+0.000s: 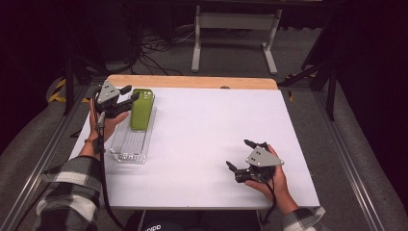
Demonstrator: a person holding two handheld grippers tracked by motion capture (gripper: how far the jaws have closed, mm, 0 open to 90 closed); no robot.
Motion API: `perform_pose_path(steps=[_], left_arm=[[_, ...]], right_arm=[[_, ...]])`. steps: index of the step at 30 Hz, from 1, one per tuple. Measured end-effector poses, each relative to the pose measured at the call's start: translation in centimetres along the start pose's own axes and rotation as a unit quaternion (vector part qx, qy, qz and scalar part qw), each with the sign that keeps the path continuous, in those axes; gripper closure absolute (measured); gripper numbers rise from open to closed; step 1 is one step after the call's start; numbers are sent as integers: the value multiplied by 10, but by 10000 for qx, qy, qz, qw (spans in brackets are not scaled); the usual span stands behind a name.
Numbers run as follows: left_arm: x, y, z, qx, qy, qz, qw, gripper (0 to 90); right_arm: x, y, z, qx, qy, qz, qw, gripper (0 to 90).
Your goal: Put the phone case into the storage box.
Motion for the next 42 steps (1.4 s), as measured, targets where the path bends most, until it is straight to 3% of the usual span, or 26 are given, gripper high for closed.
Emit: perform_pose_path(steps=[19,28,42], left_arm=[[-12,-2,-13,-173,32,-271,9995,378],[-20,-6,-26,-93,83,-348,9993,251],[-34,-12,-45,-80,260,-608,9978,174]], right_arm=[[1,-1,0,17,13,-19,10000,89],[-1,-4,0,39,30,-96,9999,89],[-2,-6,2,12,21,-129,9999,89]])
Point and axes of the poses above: each handheld gripper's, and its own axes: x roughly forward along the jaws, y roughly out of its underside, z roughly to its left, the point moved 9 cm from there along x, roughly forward along the jaws, and after that the axes turned 3 degrees about x, right-handed, at the moved point
